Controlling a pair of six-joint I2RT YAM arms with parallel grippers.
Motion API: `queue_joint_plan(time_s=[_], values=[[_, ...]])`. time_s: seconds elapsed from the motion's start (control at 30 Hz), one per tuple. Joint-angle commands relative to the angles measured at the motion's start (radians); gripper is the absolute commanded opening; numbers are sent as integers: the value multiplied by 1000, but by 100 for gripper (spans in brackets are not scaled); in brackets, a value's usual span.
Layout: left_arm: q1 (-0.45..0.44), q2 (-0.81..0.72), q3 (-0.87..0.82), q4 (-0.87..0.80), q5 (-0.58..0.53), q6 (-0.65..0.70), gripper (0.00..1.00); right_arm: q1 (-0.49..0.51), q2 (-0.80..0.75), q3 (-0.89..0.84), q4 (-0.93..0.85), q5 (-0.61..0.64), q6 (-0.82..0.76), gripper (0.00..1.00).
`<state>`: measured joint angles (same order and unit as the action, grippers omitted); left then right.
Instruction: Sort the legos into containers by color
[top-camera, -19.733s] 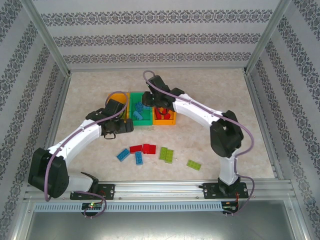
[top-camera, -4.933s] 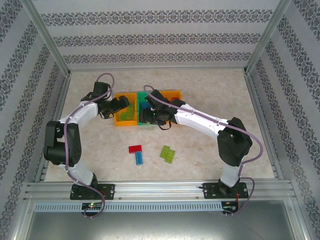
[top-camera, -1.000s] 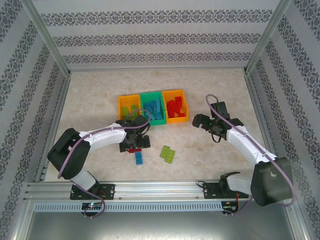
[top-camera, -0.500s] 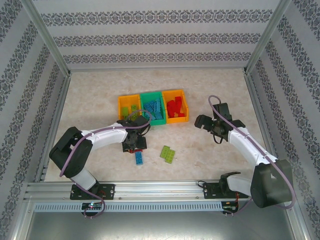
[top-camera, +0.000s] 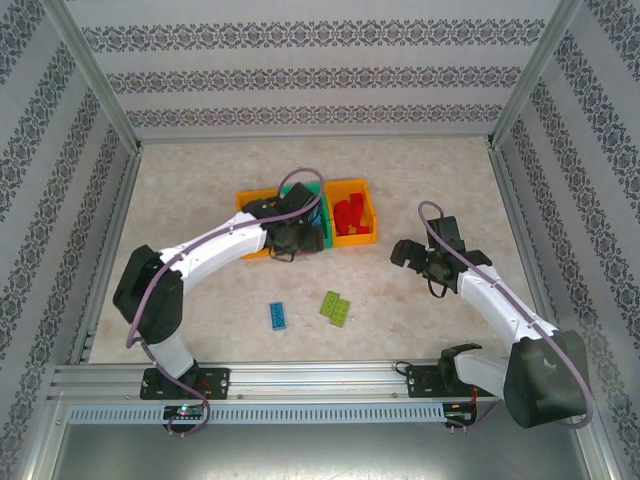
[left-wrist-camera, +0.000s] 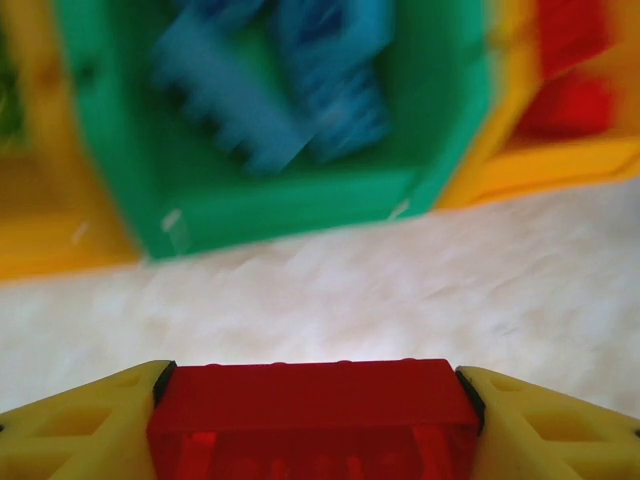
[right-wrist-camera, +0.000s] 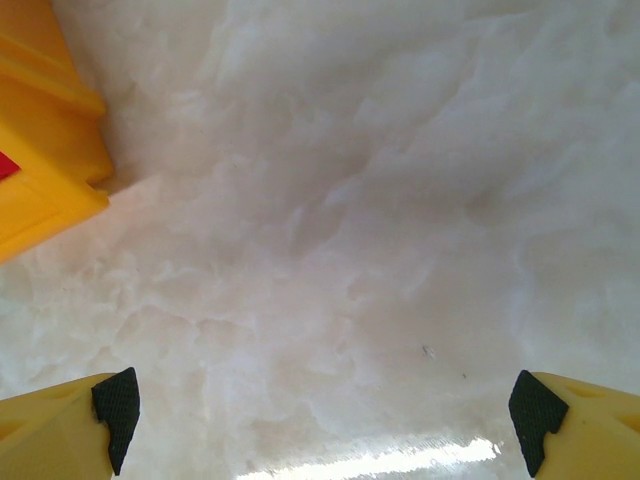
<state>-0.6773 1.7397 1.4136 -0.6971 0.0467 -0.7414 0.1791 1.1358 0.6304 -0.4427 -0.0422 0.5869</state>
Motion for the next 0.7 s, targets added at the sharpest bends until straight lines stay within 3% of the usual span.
queue_joint_plan(time_s=[0.0, 0.47, 0.6, 0.67], values=[[20, 96, 156, -30, 48, 89, 64, 6, -25, -41, 8, -7, 39, 98], [145, 577, 804, -29, 342, -1, 63, 106, -22, -87, 30, 18, 110, 98], [169, 643, 898, -24, 369, -16, 67, 121, -26, -97, 39, 18, 122, 98], [173, 657, 915, -14, 390, -23, 75, 134, -22, -99, 44, 19, 122, 98]])
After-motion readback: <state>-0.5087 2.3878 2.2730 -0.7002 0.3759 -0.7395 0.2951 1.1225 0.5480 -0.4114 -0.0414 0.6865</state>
